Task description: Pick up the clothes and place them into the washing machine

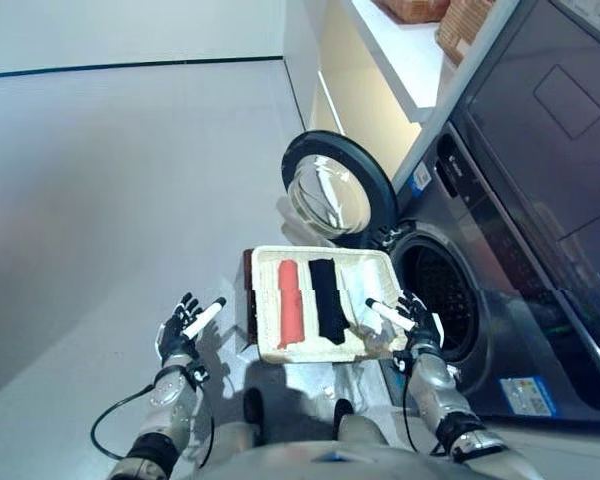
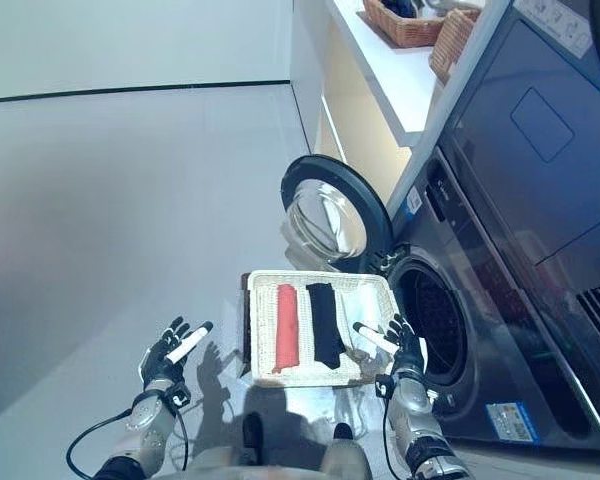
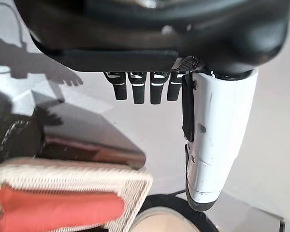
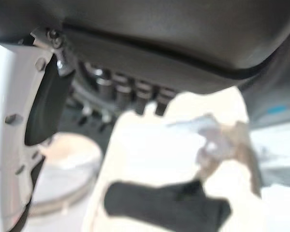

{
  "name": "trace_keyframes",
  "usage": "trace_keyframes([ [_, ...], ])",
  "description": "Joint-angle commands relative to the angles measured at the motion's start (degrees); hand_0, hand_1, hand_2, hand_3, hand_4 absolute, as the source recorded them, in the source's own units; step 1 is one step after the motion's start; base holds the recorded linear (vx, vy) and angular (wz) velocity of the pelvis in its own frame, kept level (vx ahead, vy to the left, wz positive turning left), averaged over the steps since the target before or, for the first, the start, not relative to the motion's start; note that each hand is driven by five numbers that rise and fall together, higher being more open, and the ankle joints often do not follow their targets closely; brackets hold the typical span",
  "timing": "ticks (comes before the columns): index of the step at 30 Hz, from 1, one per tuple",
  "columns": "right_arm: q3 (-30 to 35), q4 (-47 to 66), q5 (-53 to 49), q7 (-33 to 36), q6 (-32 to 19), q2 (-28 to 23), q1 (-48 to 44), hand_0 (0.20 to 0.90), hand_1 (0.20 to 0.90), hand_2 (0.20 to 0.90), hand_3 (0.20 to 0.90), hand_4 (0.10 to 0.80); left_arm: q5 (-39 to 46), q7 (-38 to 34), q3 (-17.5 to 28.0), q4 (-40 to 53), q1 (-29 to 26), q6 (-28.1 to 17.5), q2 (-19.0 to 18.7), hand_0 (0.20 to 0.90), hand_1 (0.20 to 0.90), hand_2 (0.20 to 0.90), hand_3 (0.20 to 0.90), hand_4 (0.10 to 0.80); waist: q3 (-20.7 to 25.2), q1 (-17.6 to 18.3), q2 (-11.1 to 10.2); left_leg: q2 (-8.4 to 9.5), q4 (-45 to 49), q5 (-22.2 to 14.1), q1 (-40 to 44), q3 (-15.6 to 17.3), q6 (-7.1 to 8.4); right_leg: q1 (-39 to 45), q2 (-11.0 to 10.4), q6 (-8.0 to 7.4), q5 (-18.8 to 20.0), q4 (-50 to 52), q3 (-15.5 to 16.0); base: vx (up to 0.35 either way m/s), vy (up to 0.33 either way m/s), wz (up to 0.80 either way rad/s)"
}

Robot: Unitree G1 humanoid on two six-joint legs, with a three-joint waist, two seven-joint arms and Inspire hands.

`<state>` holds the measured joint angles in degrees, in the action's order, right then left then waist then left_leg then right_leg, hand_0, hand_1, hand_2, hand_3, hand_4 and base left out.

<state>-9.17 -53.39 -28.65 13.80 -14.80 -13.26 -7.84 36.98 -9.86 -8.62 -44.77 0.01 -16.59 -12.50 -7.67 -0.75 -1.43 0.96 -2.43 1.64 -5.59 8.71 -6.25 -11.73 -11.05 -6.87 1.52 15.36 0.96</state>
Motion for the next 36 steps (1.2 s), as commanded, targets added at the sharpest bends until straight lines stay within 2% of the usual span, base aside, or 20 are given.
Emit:
trace_keyframes([
  [1,0.85,3.66,0.95,0.99,-2.80,-2.42,-3.99,0.900,0.900,0.900,0.900,0.800,0.46,0.37,3.02,5.92,-2.12,-4.52,-3.34,0.900,0.900,0.900,0.900,0.800,-2.11,0.51,-0.97,-0.32,7.30,-4.54,-1.61,-3.59,4.54,4.49,-4.32,-3.15,8.80,-5.23,2.10,0.155,-0.108,0.17],
  [3,0.96,3.73,0.85,1.17,-2.84,-2.40,-4.33,0.900,0.900,0.900,0.900,0.800,0.75,0.39,2.99,5.49,-2.55,-4.58,-3.34,0.900,0.900,0.900,0.900,0.800,-3.36,1.57,-1.37,-0.84,7.58,-5.69,-0.60,-4.55,5.68,1.77,-5.18,-3.75,9.05,-11.25,3.15,0.170,-0.126,0.10],
  [5,0.99,3.98,0.94,1.63,-2.86,-2.49,-4.35,0.900,0.900,0.900,0.900,0.800,0.77,0.09,2.78,5.08,-3.18,-4.54,-3.42,0.900,0.900,0.900,0.900,0.800,-4.62,2.92,-1.88,-1.09,7.53,-6.73,0.85,-5.86,6.47,-1.14,-5.21,-4.76,11.22,-14.32,1.45,0.174,-0.111,0.12],
  [7,0.83,5.28,1.45,1.84,-2.73,-2.63,-3.89,0.900,0.900,0.900,0.900,0.800,0.67,-0.03,2.64,5.22,-3.25,-4.46,-3.32,0.900,0.900,0.900,0.900,0.800,-5.68,3.35,-2.71,-1.24,7.64,-7.14,1.71,-6.31,6.91,-1.86,-4.99,-5.36,12.31,-14.13,1.68,0.121,-0.119,0.44],
  [8,0.93,5.70,1.96,2.03,-2.69,-2.81,-3.28,0.900,0.900,0.900,0.900,0.800,0.72,0.13,2.39,5.57,-2.94,-4.28,-3.10,0.900,0.900,0.900,0.900,0.800,-6.11,3.25,-3.46,-1.12,8.01,-7.27,1.51,-6.36,7.04,-1.37,-4.86,-5.12,12.13,-13.85,3.21,0.046,-0.143,0.62],
  [10,0.81,5.85,2.07,2.01,-2.66,-2.88,-3.24,0.900,0.900,0.900,0.900,0.800,0.88,0.20,2.29,5.51,-2.92,-4.24,-2.87,0.900,0.900,0.900,0.900,0.800,-6.36,3.12,-3.71,-1.10,8.45,-7.38,1.02,-6.46,7.19,-1.41,-4.46,-4.92,11.83,-13.86,3.75,-0.013,-0.106,0.45],
  [12,0.78,5.96,2.21,2.16,-2.82,-3.07,-3.39,0.900,0.900,0.900,0.900,0.800,1.30,0.02,2.25,5.56,-3.15,-4.26,-2.32,0.900,0.900,0.900,0.900,0.800,-6.76,2.79,-3.88,-2.06,9.30,-7.40,-0.57,-7.07,8.02,-1.69,-3.60,-4.35,10.37,-14.28,4.69,-0.048,-0.197,0.04],
  [13,0.62,6.06,2.29,2.39,-3.12,-3.77,-3.95,0.900,0.900,0.900,0.900,0.800,1.97,-0.11,2.27,5.20,-3.91,-4.35,-2.12,0.900,0.900,0.900,0.900,0.800,-7.14,2.78,-3.67,-3.52,10.38,-7.12,-1.98,-7.94,9.14,-2.36,-2.55,-3.40,8.62,-13.07,4.28,-0.028,-0.271,-0.19],
  [15,0.60,7.32,2.28,2.70,-3.81,-4.93,-4.29,0.900,0.900,0.900,0.900,0.800,1.66,-0.21,1.84,7.21,-4.31,-4.91,-2.15,0.900,0.900,0.900,0.900,0.800,-7.85,3.05,-3.48,-4.78,16.08,-7.31,-5.42,-8.56,10.44,-3.19,-1.91,-2.06,6.43,-11.14,4.22,-0.010,-0.238,0.00],
  [16,0.63,7.52,2.21,2.69,-3.99,-5.25,-4.27,0.900,0.900,0.900,0.900,0.800,1.66,0.10,1.70,7.79,-4.15,-4.86,-2.01,0.900,0.900,0.900,0.900,0.800,-8.29,2.92,-3.45,-5.06,20.75,-6.94,-7.37,-9.20,10.92,-3.05,-1.72,-1.30,5.64,-10.33,4.36,0.000,-0.122,0.32],
  [17,0.64,7.52,2.21,2.69,-3.99,-5.26,-4.27,0.900,0.900,0.900,0.900,0.800,1.66,0.10,1.69,7.81,-4.15,-4.85,-2.00,0.900,0.900,0.900,0.900,0.800,-8.23,3.01,-3.29,-5.17,21.33,-7.20,-7.78,-9.37,10.96,-3.16,-1.62,-1.27,5.60,-10.24,4.50,-0.052,-0.119,0.38],
  [18,0.59,6.73,2.42,3.29,-4.29,-6.19,-5.05,0.900,0.900,0.900,0.900,0.800,2.07,0.50,0.54,8.10,-4.68,-4.64,-1.59,0.900,0.900,0.900,0.900,0.800,-9.90,2.35,-2.87,-6.07,23.38,-4.10,-11.39,-9.97,11.58,-2.72,-1.77,-0.70,4.63,-9.03,5.15,-0.079,-0.030,0.29],
  [21,1.10,7.09,1.88,4.64,-4.58,-7.91,-6.29,0.900,0.900,0.900,0.900,0.800,1.94,0.32,-1.14,8.64,-5.51,-4.83,-1.53,0.900,0.900,0.900,0.900,0.800,-9.81,1.85,-1.49,-9.39,14.31,2.16,-14.60,-12.39,12.88,-2.98,-2.51,-1.71,4.10,-9.69,4.53,-0.014,0.086,0.32],
  [22,1.13,7.14,1.89,4.66,-4.55,-7.93,-6.24,0.900,0.900,0.900,0.900,0.800,1.91,0.28,-1.17,8.66,-5.51,-4.82,-1.51,0.900,0.900,0.900,0.900,0.800,-9.74,1.85,-1.45,-9.43,14.13,2.24,-14.58,-12.41,12.94,-3.07,-2.48,-1.67,4.02,-9.60,4.55,0.044,0.134,0.18],
  [23,1.81,7.89,1.80,5.20,-4.83,-8.38,-6.37,0.900,0.900,0.900,0.900,0.800,1.78,0.29,-1.70,10.28,-5.28,-4.60,-2.14,0.900,0.900,0.900,0.900,0.800,-9.66,2.37,-0.81,-11.14,12.34,2.45,-14.34,-11.62,13.32,-4.06,-3.31,-2.25,3.96,-9.56,3.93,0.040,0.101,0.10],
  [26,1.56,7.49,2.75,5.92,-4.55,-8.64,-7.91,0.900,0.900,0.900,0.900,0.800,1.42,-0.11,-1.57,10.84,-5.32,-4.68,-2.48,0.900,0.900,0.900,0.900,0.800,-10.04,2.42,-0.05,-10.39,12.17,1.78,-14.43,-10.34,12.83,-5.04,-3.88,-2.46,4.58,-9.52,2.97,0.007,0.108,-0.16],
  [29,1.95,6.92,3.27,6.99,-4.43,-9.02,-10.61,0.900,0.900,0.900,0.900,0.800,1.15,-0.50,-0.80,12.11,-5.64,-5.50,-3.52,0.900,0.900,0.900,0.900,0.800,-11.00,2.15,0.61,-8.73,11.36,1.20,-15.07,-8.40,12.45,-6.70,-5.25,-3.04,6.95,-10.90,1.62,-0.063,0.130,-0.13],
  [32,2.77,3.06,3.22,8.68,-4.38,-9.20,-13.90,0.900,0.900,0.900,0.900,0.800,0.99,-1.03,0.18,13.23,-6.15,-6.17,-4.75,0.900,0.900,0.900,0.900,0.800,-11.08,1.40,0.90,-8.03,11.27,0.96,-16.83,-6.84,12.45,-8.56,-6.17,-3.63,9.19,-12.93,2.08,-0.050,0.076,-0.06],
  [36,3.66,-3.46,2.85,9.86,-3.93,-11.17,-18.70,0.900,0.900,0.900,0.900,0.800,1.15,-0.72,0.16,15.79,-5.67,-6.46,-5.25,0.900,0.900,0.900,0.900,0.800,-11.50,0.38,1.56,-7.49,12.73,0.31,-19.41,-6.80,12.29,-10.11,-6.87,-3.96,10.10,-13.61,2.43,-0.012,0.026,0.00],
])
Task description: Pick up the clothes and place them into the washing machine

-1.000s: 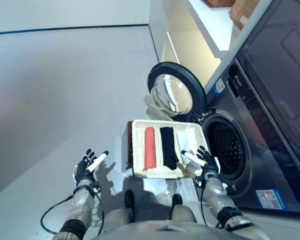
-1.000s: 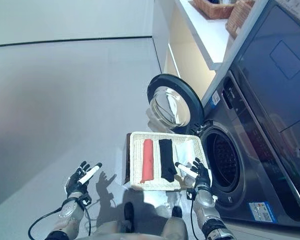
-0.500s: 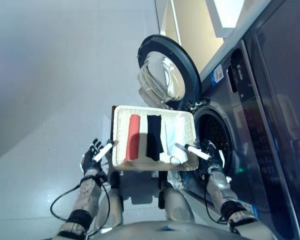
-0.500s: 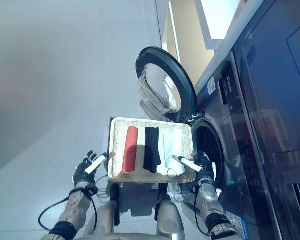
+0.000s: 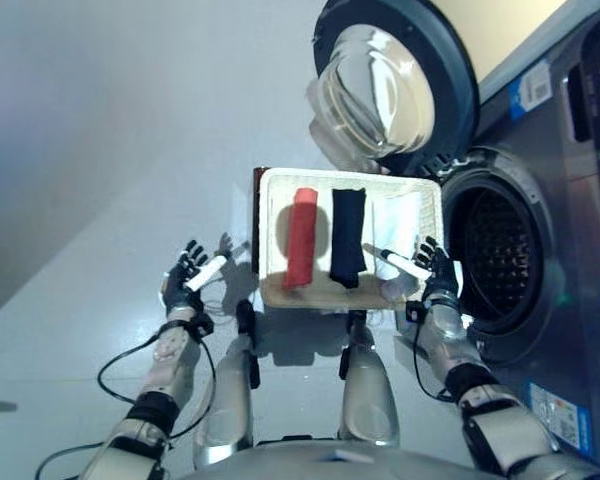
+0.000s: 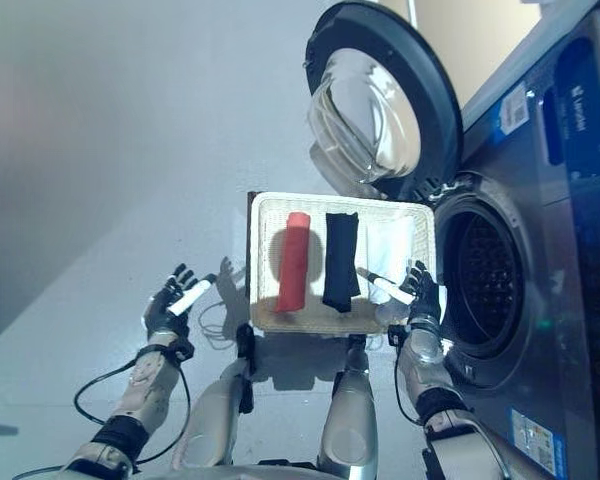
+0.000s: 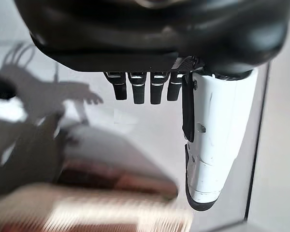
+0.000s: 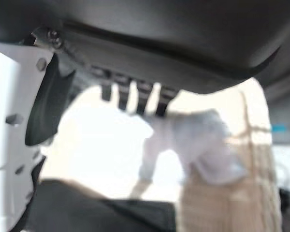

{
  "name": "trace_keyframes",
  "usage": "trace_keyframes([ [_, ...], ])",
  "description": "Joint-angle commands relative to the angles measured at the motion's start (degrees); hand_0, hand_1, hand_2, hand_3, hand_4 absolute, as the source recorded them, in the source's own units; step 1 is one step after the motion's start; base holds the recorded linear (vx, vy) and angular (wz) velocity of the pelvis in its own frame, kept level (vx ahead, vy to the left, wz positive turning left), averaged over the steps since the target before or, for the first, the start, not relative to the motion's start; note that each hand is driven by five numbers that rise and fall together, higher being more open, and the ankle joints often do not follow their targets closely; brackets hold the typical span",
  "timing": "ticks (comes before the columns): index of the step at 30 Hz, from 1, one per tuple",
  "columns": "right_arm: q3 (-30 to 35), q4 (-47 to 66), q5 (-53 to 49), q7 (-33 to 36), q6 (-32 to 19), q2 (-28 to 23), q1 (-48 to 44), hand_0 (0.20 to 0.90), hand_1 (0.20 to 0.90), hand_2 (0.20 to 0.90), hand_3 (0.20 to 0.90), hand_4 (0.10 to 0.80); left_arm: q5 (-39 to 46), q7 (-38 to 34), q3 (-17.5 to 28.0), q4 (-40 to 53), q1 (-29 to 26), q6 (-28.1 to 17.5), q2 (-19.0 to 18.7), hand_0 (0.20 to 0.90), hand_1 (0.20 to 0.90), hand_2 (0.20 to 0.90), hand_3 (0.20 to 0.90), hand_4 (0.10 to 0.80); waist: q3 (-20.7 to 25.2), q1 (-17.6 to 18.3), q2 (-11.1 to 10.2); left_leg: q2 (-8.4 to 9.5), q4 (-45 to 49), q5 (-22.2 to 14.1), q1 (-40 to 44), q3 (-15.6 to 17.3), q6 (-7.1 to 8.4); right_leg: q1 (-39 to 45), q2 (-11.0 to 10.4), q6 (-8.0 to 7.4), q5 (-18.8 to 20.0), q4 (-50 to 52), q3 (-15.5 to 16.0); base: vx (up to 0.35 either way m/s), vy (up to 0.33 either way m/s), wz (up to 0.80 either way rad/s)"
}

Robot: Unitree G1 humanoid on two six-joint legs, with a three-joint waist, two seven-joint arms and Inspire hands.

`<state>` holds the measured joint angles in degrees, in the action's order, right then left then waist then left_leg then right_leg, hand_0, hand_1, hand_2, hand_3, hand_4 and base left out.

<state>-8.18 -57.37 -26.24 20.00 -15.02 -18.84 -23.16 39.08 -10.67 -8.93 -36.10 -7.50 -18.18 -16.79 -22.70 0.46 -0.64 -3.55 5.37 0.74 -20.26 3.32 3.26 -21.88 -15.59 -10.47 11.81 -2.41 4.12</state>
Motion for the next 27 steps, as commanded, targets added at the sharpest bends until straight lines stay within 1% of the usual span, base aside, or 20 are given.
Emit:
trace_keyframes([
  [1,3.21,-0.89,0.89,4.13,-3.34,-7.16,-4.79,0.900,0.900,0.900,0.900,0.800,-0.72,0.48,0.33,8.63,2.76,-4.87,-0.95,0.900,0.900,0.900,0.900,0.800,3.17,-1.18,1.12,-2.89,4.86,1.18,-5.16,-1.36,2.83,-0.39,-2.71,-0.55,-0.23,4.26,-0.46,-0.001,0.010,0.06],
  [5,3.00,-1.49,4.20,5.97,-2.92,-10.41,-6.88,0.900,0.900,0.900,0.900,0.800,-0.97,1.20,-0.83,10.43,3.22,-4.72,-0.90,0.900,0.900,0.900,0.900,0.800,2.44,-1.11,1.72,-2.73,5.18,1.12,-6.25,-0.94,3.08,-1.69,-3.04,-0.71,-0.38,4.84,-0.22,-0.006,0.012,0.05],
  [8,2.57,0.11,6.30,7.03,-2.84,-11.20,-6.95,0.900,0.900,0.900,0.900,0.800,-1.16,0.98,-0.93,10.00,2.78,-4.75,-0.64,0.900,0.900,0.900,0.900,0.800,2.17,-0.81,1.87,-2.83,5.55,1.00,-6.61,-0.83,3.18,-2.04,-3.03,-0.71,-0.62,5.34,-0.22,0.000,0.000,0.00],
  [12,2.09,5.24,9.51,8.01,-2.83,-12.08,-6.02,0.900,0.900,0.900,0.900,0.800,-1.44,0.03,-0.50,9.36,1.85,-4.91,-0.25,0.900,0.900,0.900,0.900,0.800,1.74,-0.15,1.63,-2.98,6.03,0.57,-6.79,-0.98,3.20,-2.67,-2.78,-0.64,-1.25,6.45,-0.61,0.000,0.000,0.00],
  [16,1.74,4.92,9.13,7.76,-2.93,-11.40,-6.10,0.900,0.900,0.900,0.900,0.800,-0.84,-0.45,-1.12,9.11,0.62,-5.33,0.08,0.900,0.900,0.900,0.900,0.800,1.14,0.06,1.67,-2.97,6.78,0.21,-7.66,-1.58,3.01,-3.52,-2.74,-0.56,-1.98,7.76,-0.59,0.000,0.000,0.00],
  [20,0.32,1.20,7.88,7.15,-2.69,-9.61,-7.61,0.900,0.900,0.900,0.900,0.800,-0.38,-1.10,-1.83,9.64,-0.71,-5.88,0.33,0.900,0.900,0.900,0.900,0.800,0.60,-0.41,1.90,-2.94,7.13,0.06,-8.54,-2.23,2.78,-4.28,-2.57,-0.47,-2.64,8.74,-0.08,-0.003,-0.005,0.02],
  [22,-0.21,-2.66,7.21,6.63,-2.23,-9.05,-8.90,0.900,0.900,0.900,0.900,0.800,-0.04,-1.23,-2.33,10.23,-1.29,-6.10,0.41,0.900,0.900,0.900,0.900,0.800,0.26,-0.85,2.19,-2.83,7.42,0.02,-9.23,-2.58,2.71,-4.86,-2.63,-0.47,-2.95,9.36,0.10,-0.015,-0.014,0.10],
  [24,-0.75,-8.72,7.78,6.67,-0.92,-9.37,-10.84,0.900,0.900,0.900,0.900,0.800,0.17,-1.17,-3.14,10.83,-1.65,-6.26,0.32,0.900,0.900,0.900,0.900,0.800,0.00,-1.77,2.94,-2.77,7.70,-0.27,-9.79,-2.93,2.79,-5.38,-2.69,-0.51,-3.42,10.09,0.34,-0.003,-0.005,0.17],
  [26,-0.62,-16.36,8.78,7.19,1.32,-10.78,-13.93,0.900,0.900,0.900,0.900,0.800,0.24,-0.18,-4.87,14.19,-1.32,-6.07,-0.36,0.900,0.900,0.900,0.900,0.800,0.07,-3.39,4.22,-2.09,7.37,0.28,-10.60,-3.39,2.61,-5.74,-3.19,-0.61,-3.52,10.28,0.96,-0.009,0.005,0.13],
  [27,-0.06,-19.29,9.02,6.92,2.21,-11.41,-14.61,0.900,0.900,0.900,0.900,0.800,0.20,0.38,-5.51,15.22,-0.93,-5.87,-0.52,0.900,0.900,0.900,0.900,0.800,-0.16,-4.21,4.93,-2.01,7.73,-0.06,-10.80,-3.63,2.63,-5.70,-3.32,-0.64,-3.96,10.77,1.15,-0.010,0.027,0.06],
])
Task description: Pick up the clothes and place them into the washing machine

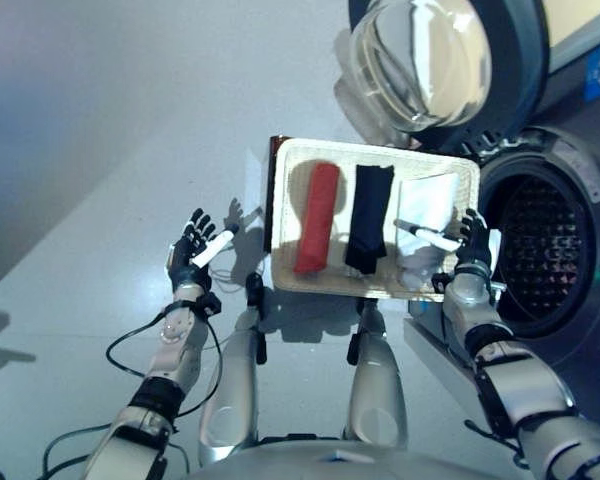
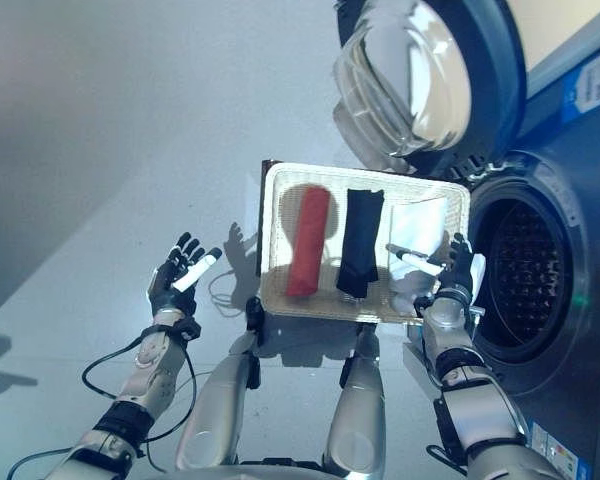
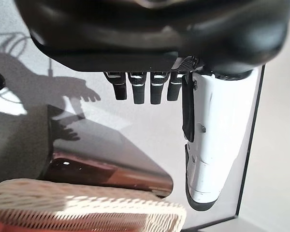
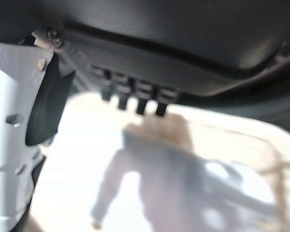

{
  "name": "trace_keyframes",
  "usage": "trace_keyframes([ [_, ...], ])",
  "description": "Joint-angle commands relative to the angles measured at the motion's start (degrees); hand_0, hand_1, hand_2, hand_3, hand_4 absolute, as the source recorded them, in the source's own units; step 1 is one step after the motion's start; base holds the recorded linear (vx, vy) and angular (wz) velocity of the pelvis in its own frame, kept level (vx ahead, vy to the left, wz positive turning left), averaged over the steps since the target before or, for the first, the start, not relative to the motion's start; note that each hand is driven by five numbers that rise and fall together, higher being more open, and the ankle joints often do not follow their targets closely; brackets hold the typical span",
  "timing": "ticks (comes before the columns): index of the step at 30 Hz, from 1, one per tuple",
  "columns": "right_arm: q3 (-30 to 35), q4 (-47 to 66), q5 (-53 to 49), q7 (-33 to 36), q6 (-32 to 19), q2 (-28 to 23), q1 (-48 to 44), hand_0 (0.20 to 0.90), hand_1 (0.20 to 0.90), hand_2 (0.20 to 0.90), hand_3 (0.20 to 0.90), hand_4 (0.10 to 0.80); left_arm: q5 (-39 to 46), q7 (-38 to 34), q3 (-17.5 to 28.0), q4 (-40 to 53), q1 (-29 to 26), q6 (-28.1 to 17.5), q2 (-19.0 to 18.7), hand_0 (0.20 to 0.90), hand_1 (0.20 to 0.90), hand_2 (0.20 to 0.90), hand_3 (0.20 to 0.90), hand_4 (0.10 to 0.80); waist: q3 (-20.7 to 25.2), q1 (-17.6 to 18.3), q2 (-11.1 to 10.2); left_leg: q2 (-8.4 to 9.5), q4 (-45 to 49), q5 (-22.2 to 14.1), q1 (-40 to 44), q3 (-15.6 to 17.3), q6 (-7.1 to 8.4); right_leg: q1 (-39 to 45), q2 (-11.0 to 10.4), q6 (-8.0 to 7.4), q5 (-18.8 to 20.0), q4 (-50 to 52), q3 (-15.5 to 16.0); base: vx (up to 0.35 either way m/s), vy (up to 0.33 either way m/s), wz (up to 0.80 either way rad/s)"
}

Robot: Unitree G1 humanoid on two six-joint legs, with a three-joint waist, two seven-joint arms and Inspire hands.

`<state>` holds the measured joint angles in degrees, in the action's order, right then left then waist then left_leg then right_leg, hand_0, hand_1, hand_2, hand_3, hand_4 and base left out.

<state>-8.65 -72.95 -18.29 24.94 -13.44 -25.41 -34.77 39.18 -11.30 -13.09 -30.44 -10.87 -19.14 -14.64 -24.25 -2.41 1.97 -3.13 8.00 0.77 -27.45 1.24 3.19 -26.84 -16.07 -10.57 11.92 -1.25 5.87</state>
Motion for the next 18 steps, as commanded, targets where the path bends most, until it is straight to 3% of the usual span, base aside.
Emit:
trace_keyframes([
  [1,1.73,-6.80,1.16,1.87,1.73,-6.31,-3.23,0.900,0.900,0.900,0.900,0.800,0.06,1.93,-1.91,11.53,3.06,-4.89,-3.32,0.900,0.900,0.900,0.900,0.800,1.20,-2.45,3.33,-1.93,5.24,-0.02,-4.20,-1.81,2.59,-1.14,-3.26,-0.67,-4.49,10.28,-0.38,0.003,0.022,0.05],
  [9,2.93,-6.96,1.75,1.53,2.36,-8.51,-3.00,0.900,0.900,0.900,0.900,0.800,0.58,3.03,-2.07,13.65,4.10,-5.14,-3.63,0.900,0.900,0.900,0.900,0.800,1.32,-4.05,5.27,-0.77,5.73,0.01,-7.14,-2.25,2.10,-4.75,-4.34,-0.86,-5.06,12.15,-0.34,-0.006,0.036,0.11],
  [18,-2.60,-11.42,11.50,2.33,7.26,-11.18,-9.12,0.900,0.900,0.900,0.900,0.800,-0.04,3.70,-3.09,19.00,5.52,-4.95,-5.28,0.900,0.900,0.900,0.900,0.800,1.45,-6.02,7.16,0.94,6.77,0.36,-12.67,-2.56,1.58,-10.57,-5.50,-1.01,-4.54,13.84,-1.38,-0.040,0.030,0.08],
])
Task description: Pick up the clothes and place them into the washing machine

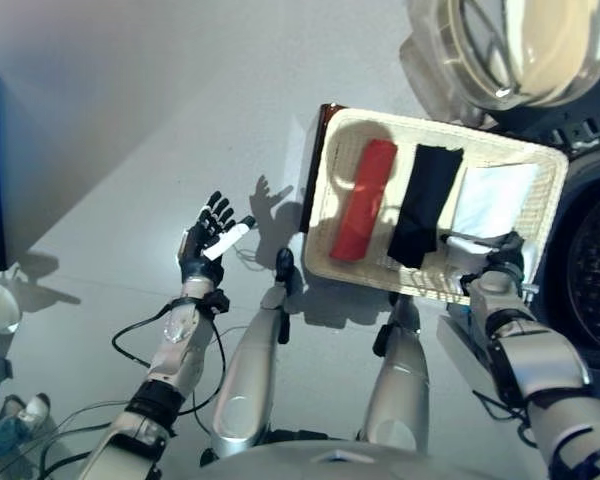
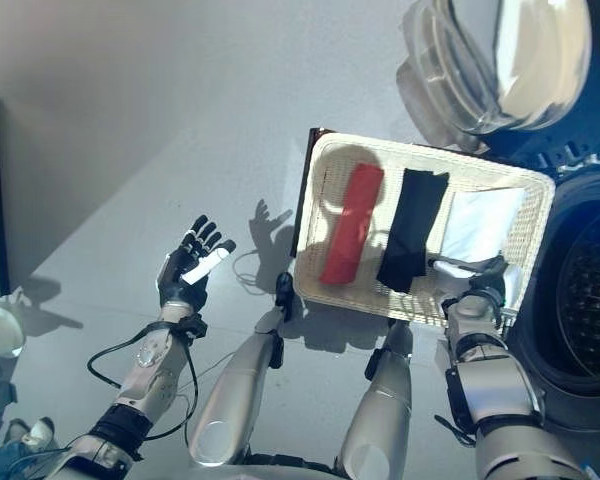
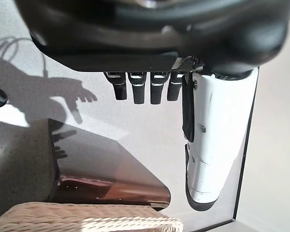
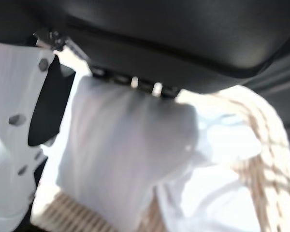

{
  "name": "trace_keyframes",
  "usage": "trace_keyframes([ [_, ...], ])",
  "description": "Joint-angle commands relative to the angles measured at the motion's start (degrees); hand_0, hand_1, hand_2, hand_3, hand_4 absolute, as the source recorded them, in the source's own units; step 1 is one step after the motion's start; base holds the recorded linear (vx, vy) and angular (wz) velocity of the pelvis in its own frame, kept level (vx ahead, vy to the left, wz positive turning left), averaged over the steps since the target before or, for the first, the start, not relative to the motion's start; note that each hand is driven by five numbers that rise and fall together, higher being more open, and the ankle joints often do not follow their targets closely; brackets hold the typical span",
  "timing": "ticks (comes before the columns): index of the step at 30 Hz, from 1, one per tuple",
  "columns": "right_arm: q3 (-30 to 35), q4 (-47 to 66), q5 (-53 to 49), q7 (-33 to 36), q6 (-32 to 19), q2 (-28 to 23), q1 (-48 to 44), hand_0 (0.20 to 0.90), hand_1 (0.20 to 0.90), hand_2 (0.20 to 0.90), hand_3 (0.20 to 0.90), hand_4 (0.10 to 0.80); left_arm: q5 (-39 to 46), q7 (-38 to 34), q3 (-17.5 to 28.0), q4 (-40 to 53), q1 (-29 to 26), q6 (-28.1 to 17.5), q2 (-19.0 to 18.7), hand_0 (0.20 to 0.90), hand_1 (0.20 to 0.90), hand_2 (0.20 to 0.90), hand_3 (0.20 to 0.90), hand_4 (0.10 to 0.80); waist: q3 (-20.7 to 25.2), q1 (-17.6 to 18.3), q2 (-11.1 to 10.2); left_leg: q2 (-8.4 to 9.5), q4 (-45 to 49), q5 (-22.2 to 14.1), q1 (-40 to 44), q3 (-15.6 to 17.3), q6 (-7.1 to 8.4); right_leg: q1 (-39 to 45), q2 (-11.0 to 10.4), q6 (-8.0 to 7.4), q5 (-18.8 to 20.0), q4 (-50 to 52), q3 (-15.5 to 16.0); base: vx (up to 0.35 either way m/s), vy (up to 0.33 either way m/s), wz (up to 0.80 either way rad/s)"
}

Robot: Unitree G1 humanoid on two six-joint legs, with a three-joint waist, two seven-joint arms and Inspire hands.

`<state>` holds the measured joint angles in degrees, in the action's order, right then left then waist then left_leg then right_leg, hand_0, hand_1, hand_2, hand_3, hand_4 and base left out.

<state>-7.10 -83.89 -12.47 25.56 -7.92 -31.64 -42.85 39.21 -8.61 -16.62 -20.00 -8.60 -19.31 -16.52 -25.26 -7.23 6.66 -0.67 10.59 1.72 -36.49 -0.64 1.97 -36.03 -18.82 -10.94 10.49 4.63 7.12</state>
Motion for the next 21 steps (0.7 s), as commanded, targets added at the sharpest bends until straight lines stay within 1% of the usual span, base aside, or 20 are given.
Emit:
trace_keyframes([
  [1,-5.70,-1.50,8.64,1.58,3.25,-5.20,-1.63,0.900,0.900,0.900,0.900,0.800,-0.17,1.19,0.50,9.38,3.63,-4.65,-3.43,0.900,0.900,0.900,0.900,0.800,2.63,-1.43,2.72,-1.34,4.39,-0.61,-4.42,-0.69,2.71,-2.43,-2.88,-0.60,-3.18,8.50,-2.92,-0.033,0.054,0.16],
  [3,-8.62,-4.74,15.50,1.27,7.35,-6.28,-3.64,0.900,0.900,0.900,0.900,0.800,-0.22,1.72,0.60,11.17,4.15,-4.18,-3.56,0.900,0.900,0.900,0.900,0.800,2.95,-2.39,3.93,-0.55,5.75,-0.84,-6.38,-0.62,2.52,-4.91,-3.66,-0.51,-3.66,10.59,-3.48,-0.041,0.071,0.10],
  [4,-9.71,-5.75,18.35,0.49,8.88,-6.48,-3.98,0.502,0.502,0.502,0.502,0.516,-0.28,1.89,0.86,10.99,4.37,-3.95,-3.43,0.900,0.900,0.900,0.900,0.800,3.14,-2.61,4.23,-0.13,6.51,-0.98,-7.14,-0.69,2.38,-5.67,-3.89,-0.42,-3.79,11.34,-3.92,-0.029,0.049,0.06],
  [5,-9.74,-5.76,18.36,0.47,8.89,-6.49,-4.01,0.502,0.502,0.502,0.502,0.516,-0.28,1.89,0.88,11.00,4.37,-3.95,-3.41,0.900,0.900,0.900,0.900,0.800,3.18,-2.60,4.23,-0.12,6.57,-1.00,-7.23,-0.69,2.37,-5.78,-3.90,-0.42,-3.82,11.40,-3.95,-0.011,0.034,0.12],
  [6,-10.61,-6.47,20.49,-0.24,10.08,-6.79,-4.17,0.373,0.373,0.373,0.373,0.424,-0.20,2.23,1.05,10.99,4.59,-3.77,-3.32,0.900,0.900,0.900,0.900,0.800,3.44,-2.76,4.50,0.14,7.19,-1.21,-7.83,-0.61,2.29,-6.49,-4.09,-0.36,-4.01,12.14,-4.12,-0.004,0.054,0.14],
  [7,-11.19,-7.43,23.76,-1.60,11.55,-7.83,-4.09,0.200,0.200,0.200,0.200,0.300,-0.20,2.64,1.46,11.58,5.18,-3.25,-3.09,0.900,0.900,0.900,0.900,0.800,3.85,-3.07,5.12,0.52,8.20,-1.44,-8.93,-0.77,2.12,-7.48,-4.57,-0.24,-4.45,13.33,-4.53,-0.003,0.064,0.15],
  [9,-11.04,-7.42,24.31,-2.09,11.87,-8.46,-3.72,0.200,0.200,0.200,0.200,0.300,-0.15,2.91,1.74,11.85,5.50,-3.13,-3.07,0.900,0.900,0.900,0.900,0.800,4.06,-3.10,5.22,0.60,8.78,-1.59,-9.49,-0.82,2.04,-8.29,-4.67,-0.17,-4.64,14.00,-4.84,0.005,0.045,0.12],
  [11,-9.95,-6.23,24.48,-2.02,11.68,-10.28,-2.45,0.200,0.200,0.200,0.200,0.300,-0.14,3.04,2.73,12.09,6.07,-2.88,-2.61,0.900,0.900,0.900,0.900,0.800,4.22,-2.83,5.34,0.75,9.48,-1.80,-10.18,-0.44,1.83,-9.66,-4.69,-0.08,-4.87,15.04,-5.32,0.013,0.042,0.10],
  [16,-10.18,-5.36,24.28,-2.07,11.64,-11.07,-3.00,0.200,0.200,0.200,0.200,0.300,-0.70,2.63,3.07,12.11,5.74,-2.56,-2.00,0.900,0.900,0.900,0.900,0.800,4.21,-2.25,4.89,0.75,9.40,-2.02,-10.79,0.00,1.52,-10.78,-4.32,-0.05,-4.64,14.93,-5.79,0.001,0.005,0.01],
  [18,-9.42,-5.58,23.04,-1.67,11.67,-11.15,-3.56,0.200,0.200,0.200,0.200,0.300,-0.72,2.56,2.97,11.97,5.62,-2.44,-1.87,0.900,0.900,0.900,0.900,0.800,4.34,-1.99,4.84,0.73,9.34,-2.08,-10.83,0.01,1.58,-10.89,-4.35,-0.03,-4.70,14.90,-5.86,0.003,0.000,-0.02],
  [21,-6.21,-5.48,17.98,-0.43,10.68,-11.42,-4.39,0.200,0.200,0.200,0.200,0.300,-0.56,2.16,3.04,11.40,5.54,-2.62,-1.66,0.900,0.900,0.900,0.900,0.800,4.55,-1.72,4.64,0.61,9.06,-2.29,-10.25,0.18,1.63,-10.57,-4.26,0.01,-4.75,14.77,-6.06,0.010,0.001,0.00],
])
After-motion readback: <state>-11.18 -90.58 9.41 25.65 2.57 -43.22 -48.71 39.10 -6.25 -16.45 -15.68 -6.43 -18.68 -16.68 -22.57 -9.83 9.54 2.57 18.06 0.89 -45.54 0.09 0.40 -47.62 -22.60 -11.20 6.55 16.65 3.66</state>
